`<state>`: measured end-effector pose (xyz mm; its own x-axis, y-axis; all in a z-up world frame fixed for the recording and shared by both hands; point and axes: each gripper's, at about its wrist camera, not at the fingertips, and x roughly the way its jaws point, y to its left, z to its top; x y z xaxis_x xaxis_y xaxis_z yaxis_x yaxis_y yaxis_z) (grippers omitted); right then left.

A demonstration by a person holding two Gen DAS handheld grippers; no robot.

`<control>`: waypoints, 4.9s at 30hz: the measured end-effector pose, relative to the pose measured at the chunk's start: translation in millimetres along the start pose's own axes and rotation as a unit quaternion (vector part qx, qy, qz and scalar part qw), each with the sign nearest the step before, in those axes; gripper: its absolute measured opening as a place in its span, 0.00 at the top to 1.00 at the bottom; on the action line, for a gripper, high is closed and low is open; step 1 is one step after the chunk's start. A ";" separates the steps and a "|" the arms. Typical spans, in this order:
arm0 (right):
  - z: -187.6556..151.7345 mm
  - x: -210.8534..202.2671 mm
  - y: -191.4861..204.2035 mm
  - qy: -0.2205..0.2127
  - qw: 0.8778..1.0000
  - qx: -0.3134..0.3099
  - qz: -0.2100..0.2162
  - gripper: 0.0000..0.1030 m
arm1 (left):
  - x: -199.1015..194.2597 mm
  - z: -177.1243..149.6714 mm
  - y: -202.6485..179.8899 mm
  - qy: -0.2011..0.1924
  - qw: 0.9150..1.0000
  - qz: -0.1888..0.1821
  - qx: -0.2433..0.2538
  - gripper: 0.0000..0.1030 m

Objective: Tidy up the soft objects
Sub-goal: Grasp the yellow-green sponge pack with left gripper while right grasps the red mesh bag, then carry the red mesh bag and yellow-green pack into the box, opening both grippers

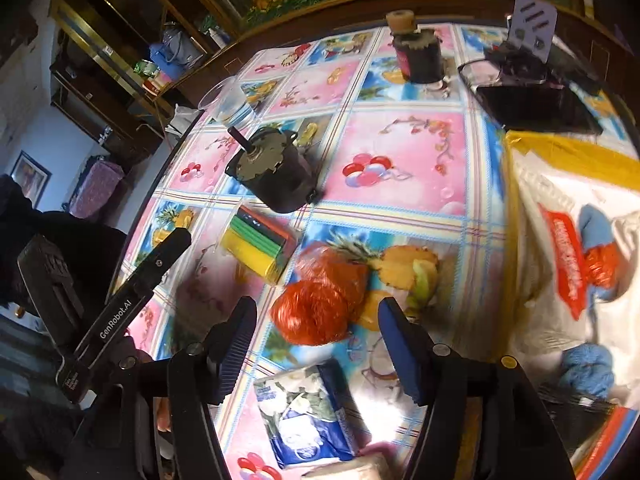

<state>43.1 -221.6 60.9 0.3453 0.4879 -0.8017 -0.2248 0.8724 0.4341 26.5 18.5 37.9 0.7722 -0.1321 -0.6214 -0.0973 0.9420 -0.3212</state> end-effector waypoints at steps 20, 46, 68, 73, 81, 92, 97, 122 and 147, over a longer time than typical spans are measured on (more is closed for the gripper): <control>17.6 55.9 49.4 0.017 0.999 -0.041 0.019 0.31 | -2.1 5.0 37.7 -0.004 0.996 0.045 -0.083 0.32; -38.8 -71.5 10.1 -0.222 0.964 -0.145 0.034 0.65 | 34.7 -10.4 -6.6 0.095 0.991 -0.037 -0.084 0.22; -48.3 -144.9 -91.8 -0.296 0.954 -0.025 0.040 0.64 | 17.2 -7.3 -50.9 0.003 0.995 0.097 -0.014 0.64; -46.0 -159.8 -129.7 -0.310 0.950 0.037 0.014 0.64 | -4.8 -12.0 -90.5 -0.044 0.997 0.046 0.048 0.64; -43.3 -170.9 -170.5 -0.310 0.944 0.110 0.000 0.64 | -20.8 -25.7 -155.3 -0.051 0.991 -0.063 0.109 0.64; -45.5 -170.6 -194.7 -0.299 0.941 0.154 -0.041 0.64 | 0.2 -66.5 -268.0 0.078 0.960 -0.198 0.180 0.64; -41.9 -157.6 -201.4 -0.267 0.947 0.169 -0.060 0.64 | 18.4 -82.1 -276.4 0.122 0.953 -0.205 0.188 0.64; -38.5 -139.2 -201.8 -0.233 0.954 0.174 -0.078 0.57 | 19.4 -90.9 -277.7 0.131 0.948 -0.211 0.199 0.61; -43.1 -157.9 -200.3 -0.270 0.945 0.170 -0.070 0.49 | 0.6 -76.4 -261.5 0.074 0.956 -0.222 0.175 0.43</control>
<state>-5.6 -474.7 82.8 0.7856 0.2308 -0.5740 0.1318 0.8441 0.5198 4.5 -251.5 66.9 0.5891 -0.5608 -0.5818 0.4555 0.8251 -0.3342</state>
